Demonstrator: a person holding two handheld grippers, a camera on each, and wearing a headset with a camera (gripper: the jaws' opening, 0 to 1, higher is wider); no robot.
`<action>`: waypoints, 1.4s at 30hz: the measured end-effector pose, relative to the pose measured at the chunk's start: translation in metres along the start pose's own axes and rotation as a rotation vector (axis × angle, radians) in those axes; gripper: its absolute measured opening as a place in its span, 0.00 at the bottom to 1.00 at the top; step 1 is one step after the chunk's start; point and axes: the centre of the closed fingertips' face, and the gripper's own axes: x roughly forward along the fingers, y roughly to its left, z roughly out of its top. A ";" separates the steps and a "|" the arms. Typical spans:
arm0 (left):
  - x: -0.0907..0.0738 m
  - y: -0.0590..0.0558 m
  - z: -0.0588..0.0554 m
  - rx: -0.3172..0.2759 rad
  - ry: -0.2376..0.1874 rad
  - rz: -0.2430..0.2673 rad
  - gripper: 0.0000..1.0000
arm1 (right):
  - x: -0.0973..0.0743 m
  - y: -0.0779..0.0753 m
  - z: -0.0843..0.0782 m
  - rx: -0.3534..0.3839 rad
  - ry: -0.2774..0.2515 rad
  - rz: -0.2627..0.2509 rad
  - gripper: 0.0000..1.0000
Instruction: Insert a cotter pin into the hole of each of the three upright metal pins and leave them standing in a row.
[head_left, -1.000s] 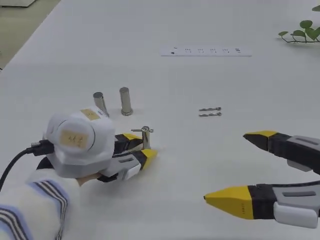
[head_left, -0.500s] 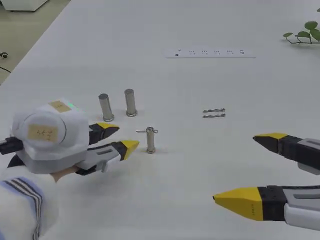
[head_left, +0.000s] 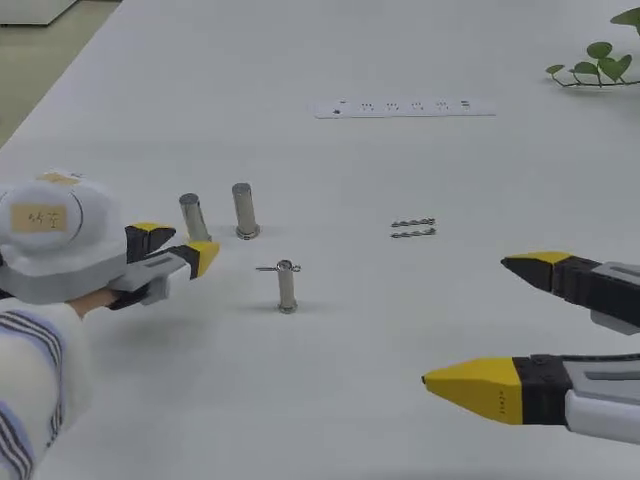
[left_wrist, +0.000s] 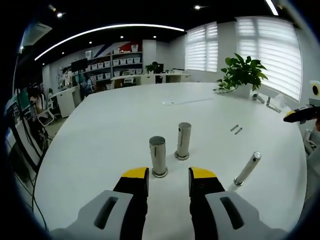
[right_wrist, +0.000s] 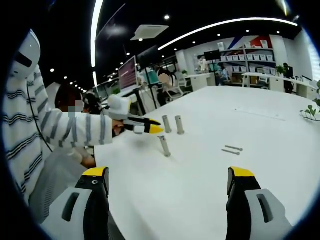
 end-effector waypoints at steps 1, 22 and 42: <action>0.001 0.003 0.000 0.004 0.002 0.017 0.30 | 0.000 -0.001 0.000 0.003 -0.003 -0.003 1.00; 0.030 0.013 0.006 0.027 0.018 0.075 0.16 | 0.001 -0.012 -0.012 -0.006 0.039 -0.039 0.99; 0.026 0.013 0.003 -0.022 0.040 0.126 0.11 | 0.001 -0.007 -0.017 -0.017 0.050 -0.030 1.00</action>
